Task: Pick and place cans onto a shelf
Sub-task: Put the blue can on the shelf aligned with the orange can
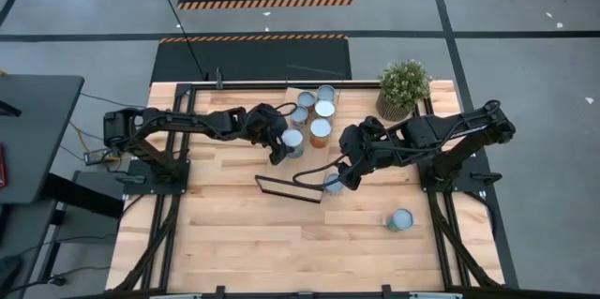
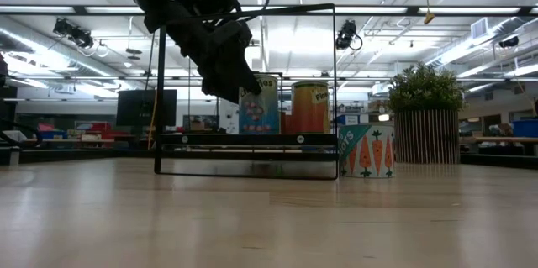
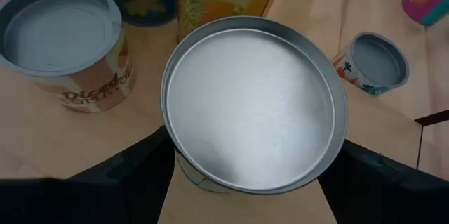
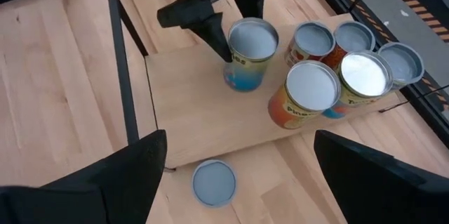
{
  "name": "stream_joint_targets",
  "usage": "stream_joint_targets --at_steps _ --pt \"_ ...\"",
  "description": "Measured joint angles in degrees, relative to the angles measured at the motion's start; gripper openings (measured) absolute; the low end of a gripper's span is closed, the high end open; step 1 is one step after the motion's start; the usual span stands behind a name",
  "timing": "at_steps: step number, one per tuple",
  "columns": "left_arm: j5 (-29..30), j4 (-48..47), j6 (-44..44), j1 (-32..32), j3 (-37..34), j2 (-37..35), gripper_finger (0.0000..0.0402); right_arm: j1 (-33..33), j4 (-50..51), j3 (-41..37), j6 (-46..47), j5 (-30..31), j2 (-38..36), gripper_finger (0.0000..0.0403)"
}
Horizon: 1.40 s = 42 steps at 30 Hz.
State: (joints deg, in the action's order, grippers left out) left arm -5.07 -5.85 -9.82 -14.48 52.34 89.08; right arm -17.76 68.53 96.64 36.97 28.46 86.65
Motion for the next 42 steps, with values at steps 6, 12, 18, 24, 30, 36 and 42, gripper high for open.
stream_joint_targets --at_steps 6,12,18,24,30,36,42 --pt "0.1 0.0 -0.3 0.0 0.0 0.0 0.0315 0.0 -3.2 0.0 0.3 0.0 0.0 0.0368" --pt "0.2 1.0 0.0 0.0 -0.1 0.1 0.0316 0.0 -9.6 0.0 0.3 0.0 0.0 0.0368" --pt "0.3 1.8 0.0 0.0 -0.2 0.2 0.0316 0.0 -18.3 0.0 0.3 0.0 0.0 0.0368" --pt "0.9 2.7 -0.4 -0.1 -0.2 0.2 0.0316 0.0 -28.0 0.0 0.3 -0.1 0.0 0.0368" --pt "0.6 4.6 1.3 -0.1 -0.2 0.2 0.0317 0.0 -37.5 0.0 0.4 -0.1 0.0 0.0368" --pt "-5.3 1.7 1.1 -2.6 -0.2 0.1 0.0388 0.0 -45.5 0.0 0.4 -0.1 0.0 0.0368" --pt "-3.8 2.0 -4.9 -5.8 -0.2 0.1 0.0381 0.0 -51.4 0.0 0.4 -0.1 0.0 0.0368"
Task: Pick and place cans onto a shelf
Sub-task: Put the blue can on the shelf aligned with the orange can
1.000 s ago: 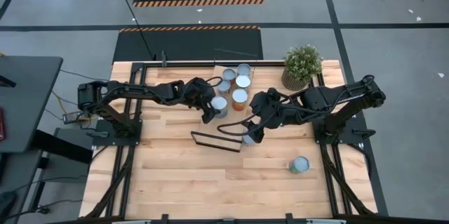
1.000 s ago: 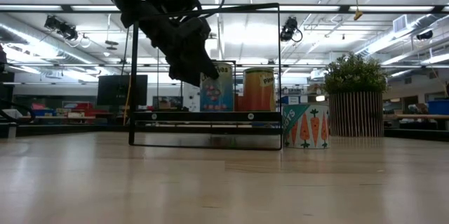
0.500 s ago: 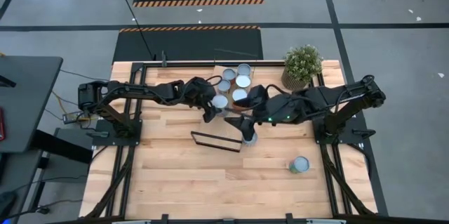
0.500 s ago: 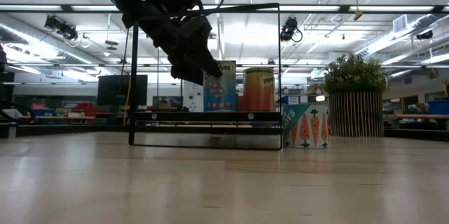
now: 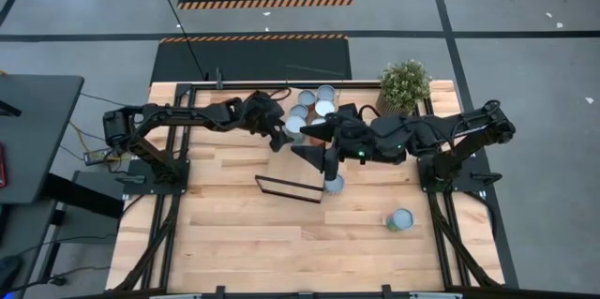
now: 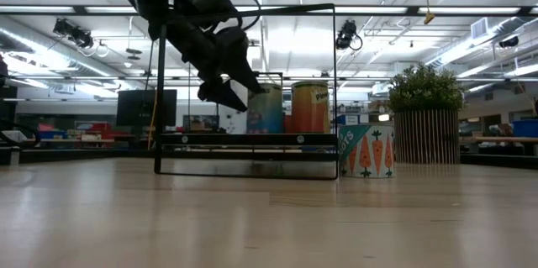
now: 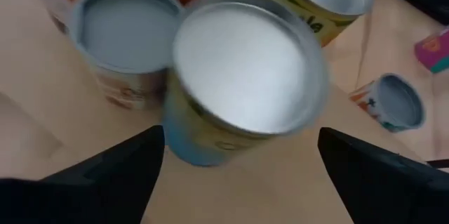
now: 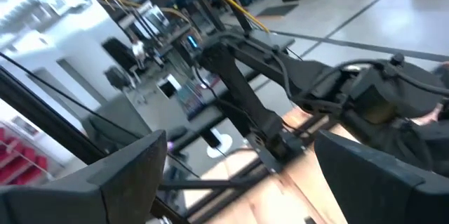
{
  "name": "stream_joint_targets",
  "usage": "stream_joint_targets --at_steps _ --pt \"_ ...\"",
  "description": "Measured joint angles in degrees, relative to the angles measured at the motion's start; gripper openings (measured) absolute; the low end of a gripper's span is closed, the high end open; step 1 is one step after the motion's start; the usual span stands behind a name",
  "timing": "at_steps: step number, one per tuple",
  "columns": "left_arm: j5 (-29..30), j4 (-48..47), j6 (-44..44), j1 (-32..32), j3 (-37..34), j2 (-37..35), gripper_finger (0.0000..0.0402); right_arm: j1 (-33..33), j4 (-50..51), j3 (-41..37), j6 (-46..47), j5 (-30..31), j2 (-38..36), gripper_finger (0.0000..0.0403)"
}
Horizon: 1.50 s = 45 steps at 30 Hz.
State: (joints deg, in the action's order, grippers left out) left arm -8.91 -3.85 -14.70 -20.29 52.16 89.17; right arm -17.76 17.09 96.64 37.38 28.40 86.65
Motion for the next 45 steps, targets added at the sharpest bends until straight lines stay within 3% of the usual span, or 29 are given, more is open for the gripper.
stream_joint_targets --at_steps 13,19,23,33,45 --pt "1.1 -2.6 -11.6 -0.6 0.0 -1.4 0.0380 0.0 -3.3 0.0 0.0 0.0 0.0 0.0368" --pt "12.4 -8.4 -9.9 2.3 0.0 -6.8 0.0380 0.0 -3.8 0.0 0.0 0.0 0.0 0.0368" --pt "18.3 -11.0 -15.6 4.1 0.1 -10.1 0.0380 0.0 -4.2 0.0 0.0 0.0 0.0 0.0368" --pt "17.1 -9.2 -26.9 7.2 0.1 -11.5 0.0380 0.0 -4.6 0.0 0.0 0.0 0.0 0.0368" --pt "19.3 -6.4 -25.5 7.3 0.1 -11.3 0.0380 0.0 -4.7 0.0 0.0 0.0 0.0 0.0368"
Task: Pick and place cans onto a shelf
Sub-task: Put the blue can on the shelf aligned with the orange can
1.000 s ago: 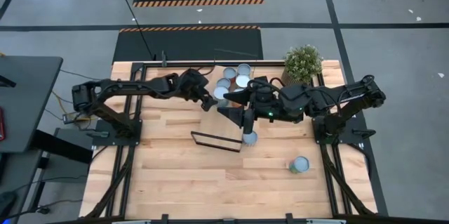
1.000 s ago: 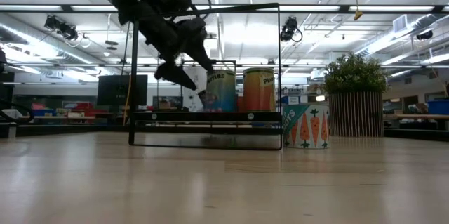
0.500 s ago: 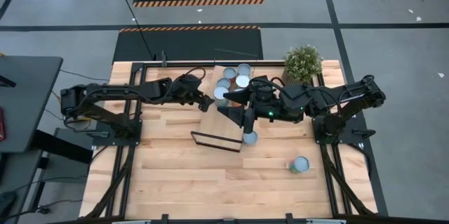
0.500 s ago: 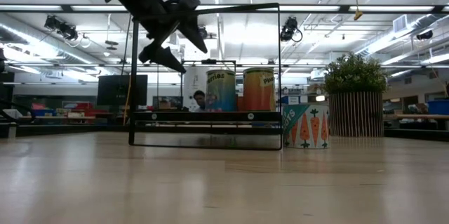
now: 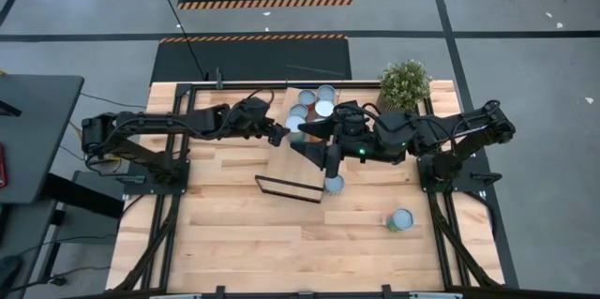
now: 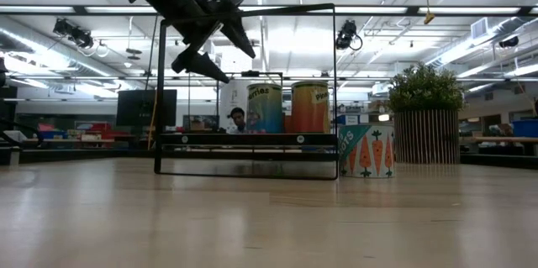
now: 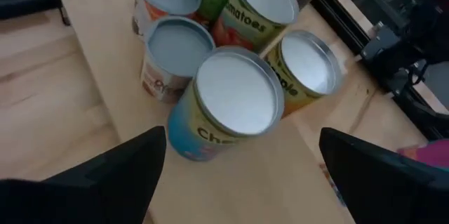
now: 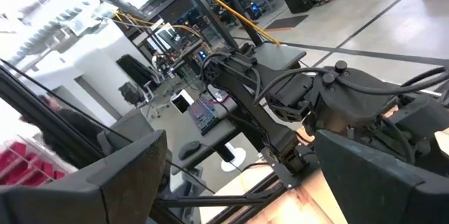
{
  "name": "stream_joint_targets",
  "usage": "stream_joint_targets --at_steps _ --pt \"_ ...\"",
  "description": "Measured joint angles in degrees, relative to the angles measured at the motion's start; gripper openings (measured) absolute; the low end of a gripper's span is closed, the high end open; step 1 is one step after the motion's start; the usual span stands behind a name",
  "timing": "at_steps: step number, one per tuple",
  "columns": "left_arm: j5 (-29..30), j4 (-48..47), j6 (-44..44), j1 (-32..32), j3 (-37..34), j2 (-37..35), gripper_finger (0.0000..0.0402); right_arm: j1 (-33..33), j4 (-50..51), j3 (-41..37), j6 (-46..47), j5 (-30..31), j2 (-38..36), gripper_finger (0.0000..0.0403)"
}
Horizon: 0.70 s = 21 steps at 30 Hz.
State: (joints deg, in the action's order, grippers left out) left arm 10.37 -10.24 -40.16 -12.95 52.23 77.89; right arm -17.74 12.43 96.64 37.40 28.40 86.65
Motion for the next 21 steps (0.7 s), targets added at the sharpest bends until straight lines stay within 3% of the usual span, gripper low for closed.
stream_joint_targets --at_steps 6,10,16,21 --pt "-4.9 0.1 3.4 0.5 0.0 0.0 0.0380 0.8 -4.3 0.0 0.1 0.0 0.2 0.0368" --pt "-4.8 0.0 6.0 1.9 0.0 0.0 0.0380 2.0 -5.0 0.0 -1.8 -1.1 0.2 0.0368" --pt "0.1 -1.6 10.5 4.2 0.9 0.0 0.0380 2.7 -6.9 0.0 -1.8 -5.1 0.1 0.0368" --pt "9.5 -8.7 17.5 6.2 6.3 1.3 0.0380 3.0 -4.1 0.0 -7.7 -7.3 0.1 0.0368"
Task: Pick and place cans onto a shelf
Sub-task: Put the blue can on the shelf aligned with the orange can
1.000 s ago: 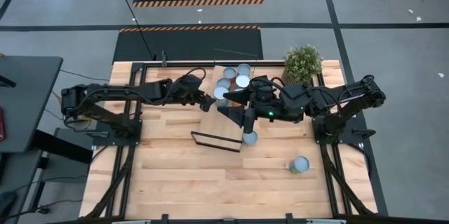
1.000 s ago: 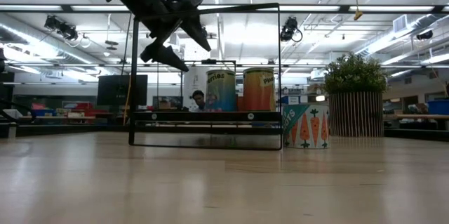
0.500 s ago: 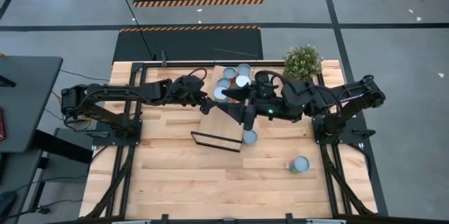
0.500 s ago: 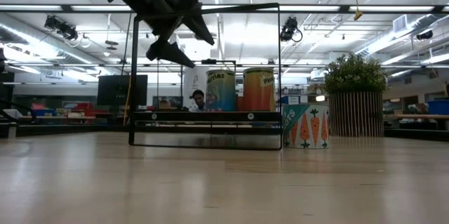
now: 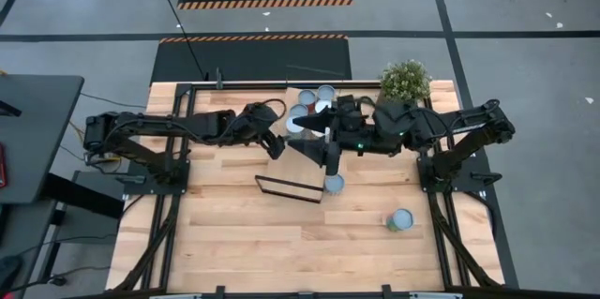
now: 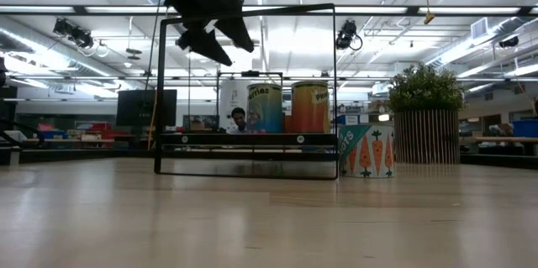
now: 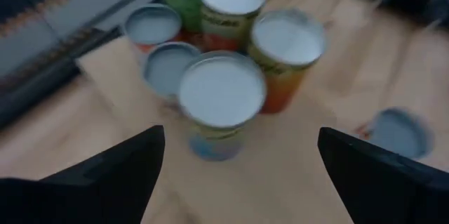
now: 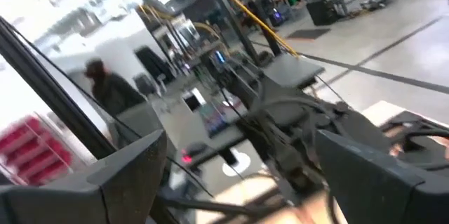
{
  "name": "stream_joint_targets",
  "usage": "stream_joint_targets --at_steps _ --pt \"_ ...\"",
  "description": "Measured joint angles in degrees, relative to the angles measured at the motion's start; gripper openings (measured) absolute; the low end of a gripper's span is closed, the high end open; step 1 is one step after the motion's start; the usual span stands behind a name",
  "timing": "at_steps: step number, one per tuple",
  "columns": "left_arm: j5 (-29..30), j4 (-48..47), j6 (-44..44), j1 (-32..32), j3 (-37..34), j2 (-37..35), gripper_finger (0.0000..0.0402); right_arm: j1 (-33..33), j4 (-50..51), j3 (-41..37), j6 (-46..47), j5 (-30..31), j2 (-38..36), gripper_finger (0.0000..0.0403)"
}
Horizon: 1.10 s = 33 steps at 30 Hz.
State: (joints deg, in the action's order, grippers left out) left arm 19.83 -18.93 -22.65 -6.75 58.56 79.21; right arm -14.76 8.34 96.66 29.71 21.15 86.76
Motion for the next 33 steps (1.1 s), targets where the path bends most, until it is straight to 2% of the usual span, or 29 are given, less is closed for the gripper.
stream_joint_targets --at_steps 3,8,17,24,33 --pt "2.4 -3.0 3.0 -0.5 2.4 1.9 0.0380 0.0 3.3 0.0 -1.5 0.3 0.3 0.0368" --pt "1.5 -3.6 5.1 -3.3 2.6 4.3 0.0380 -0.2 7.0 0.0 -1.4 2.7 0.3 0.0368" --pt "-2.6 2.9 1.8 -6.8 2.6 4.9 0.0380 -0.4 17.0 0.0 3.3 3.7 -1.0 0.0368" --pt "-7.1 3.7 -7.0 -8.9 2.5 8.5 0.0377 -1.5 23.0 0.0 4.7 6.2 -6.4 0.0366" --pt "-8.3 2.6 -6.3 -9.2 2.6 8.9 0.0318 -6.1 26.2 0.1 4.8 14.2 -10.9 0.0356"
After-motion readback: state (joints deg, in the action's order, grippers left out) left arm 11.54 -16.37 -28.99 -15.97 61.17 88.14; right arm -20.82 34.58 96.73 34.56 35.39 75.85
